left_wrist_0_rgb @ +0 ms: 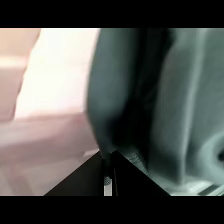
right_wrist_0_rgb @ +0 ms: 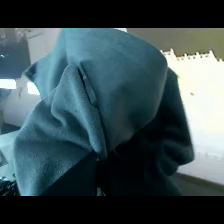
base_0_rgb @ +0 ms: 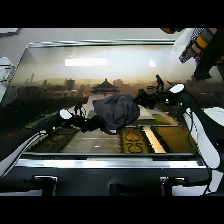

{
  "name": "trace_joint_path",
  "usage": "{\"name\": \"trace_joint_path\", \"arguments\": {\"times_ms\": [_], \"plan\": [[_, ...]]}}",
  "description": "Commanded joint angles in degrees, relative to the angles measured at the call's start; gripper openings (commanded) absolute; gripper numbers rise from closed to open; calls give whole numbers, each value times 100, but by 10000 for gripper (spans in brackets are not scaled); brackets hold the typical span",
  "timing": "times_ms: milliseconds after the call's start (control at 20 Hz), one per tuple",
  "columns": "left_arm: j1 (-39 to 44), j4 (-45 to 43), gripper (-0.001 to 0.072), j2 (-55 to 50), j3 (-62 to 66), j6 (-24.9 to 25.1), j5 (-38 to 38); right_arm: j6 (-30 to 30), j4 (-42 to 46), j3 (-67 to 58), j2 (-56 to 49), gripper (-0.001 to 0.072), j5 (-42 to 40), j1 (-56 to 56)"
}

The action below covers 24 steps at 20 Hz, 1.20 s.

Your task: Fold the clothes and pants, and hang the long-sleeved shirts on hangers.

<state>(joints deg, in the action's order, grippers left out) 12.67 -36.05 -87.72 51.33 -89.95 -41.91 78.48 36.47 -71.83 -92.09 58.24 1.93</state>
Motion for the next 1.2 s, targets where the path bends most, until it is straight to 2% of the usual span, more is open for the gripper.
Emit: {"name": "trace_joint_path", "arguments": {"times_ms": [0, 200, 300, 500, 700, 850, 1000, 1150], "plan": [[-170, -4, 19, 24, 278, 22, -142, 20, 330, -7, 400, 36, 52, 4], [-1043, -763, 16, 1034, 802, -4, -636, 251, 1908, -186, 1484, 35, -444, 4], [-1550, -866, 16, 1735, 1176, 2, -815, 293, 2446, -420, 2186, 35, -695, 4], [-2317, -866, 16, 2990, 2015, -63, -1202, 214, 2662, -793, 3501, 35, -841, 4], [-2892, -868, 16, 4162, 2413, -485, -1327, 319, 2938, -999, 4734, 36, -632, 4], [-3117, -938, 16, 4878, 2415, -728, -1493, 632, 2938, -999, 5458, 37, -501, 4], [-3128, -1274, 16, 5200, 2413, -1095, -1799, 907, 2935, -999, 5628, 37, -402, 4], [-3126, -1416, 17, 5010, 2216, -1169, -2122, 1290, 2822, -997, 5012, 38, -173, 7]]}}
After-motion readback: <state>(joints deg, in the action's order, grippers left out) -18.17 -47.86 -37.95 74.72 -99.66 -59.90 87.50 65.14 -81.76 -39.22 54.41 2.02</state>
